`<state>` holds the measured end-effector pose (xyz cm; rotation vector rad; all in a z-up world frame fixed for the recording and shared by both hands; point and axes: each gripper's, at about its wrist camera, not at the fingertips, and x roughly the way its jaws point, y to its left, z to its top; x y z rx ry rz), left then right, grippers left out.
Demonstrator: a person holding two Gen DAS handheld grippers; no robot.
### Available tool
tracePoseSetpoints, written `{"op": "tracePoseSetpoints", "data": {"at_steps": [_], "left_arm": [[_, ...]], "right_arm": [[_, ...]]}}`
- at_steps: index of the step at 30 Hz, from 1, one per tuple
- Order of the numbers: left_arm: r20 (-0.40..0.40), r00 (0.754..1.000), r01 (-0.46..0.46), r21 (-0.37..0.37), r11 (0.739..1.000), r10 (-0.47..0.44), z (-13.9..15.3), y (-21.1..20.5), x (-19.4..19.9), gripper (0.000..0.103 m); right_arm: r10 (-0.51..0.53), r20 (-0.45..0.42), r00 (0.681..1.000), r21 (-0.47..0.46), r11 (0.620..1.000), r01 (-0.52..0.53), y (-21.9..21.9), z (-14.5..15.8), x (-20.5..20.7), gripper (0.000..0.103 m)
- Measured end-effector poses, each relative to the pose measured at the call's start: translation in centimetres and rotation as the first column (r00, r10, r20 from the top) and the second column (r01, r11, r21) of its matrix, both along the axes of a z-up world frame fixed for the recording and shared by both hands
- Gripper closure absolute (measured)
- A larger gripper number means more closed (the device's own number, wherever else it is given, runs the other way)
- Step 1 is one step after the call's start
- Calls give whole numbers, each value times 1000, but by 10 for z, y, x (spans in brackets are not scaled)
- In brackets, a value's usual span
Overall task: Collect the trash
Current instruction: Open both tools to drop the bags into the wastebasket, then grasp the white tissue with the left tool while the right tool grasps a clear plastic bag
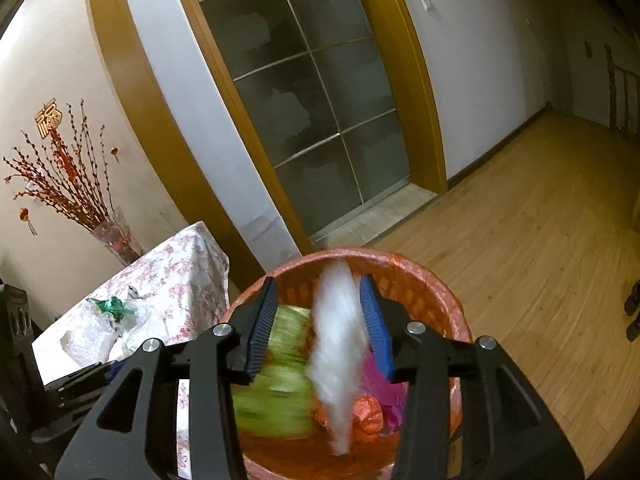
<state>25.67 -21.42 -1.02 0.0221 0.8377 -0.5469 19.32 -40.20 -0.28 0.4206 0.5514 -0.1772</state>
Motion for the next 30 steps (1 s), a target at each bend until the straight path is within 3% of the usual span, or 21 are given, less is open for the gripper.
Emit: {"op": "tracePoseSetpoints", "data": {"at_steps": [9, 20, 28, 30], "left_arm": [[31, 996, -80, 61, 995, 78, -8, 37, -5, 65], [38, 986, -166, 83, 983, 164, -11, 84, -8, 65], [87, 961, -269, 104, 957, 261, -4, 135, -13, 64], [105, 949, -310, 110, 944, 299, -2, 153, -15, 60]], "right_arm": [[2, -7, 1000, -5, 1000, -2, 2, 0, -3, 57], [59, -21, 998, -34, 998, -59, 29, 5, 0, 57], [129, -34, 991, -73, 989, -131, 60, 7, 7, 57], [151, -41, 988, -81, 985, -154, 70, 7, 9, 57]]}}
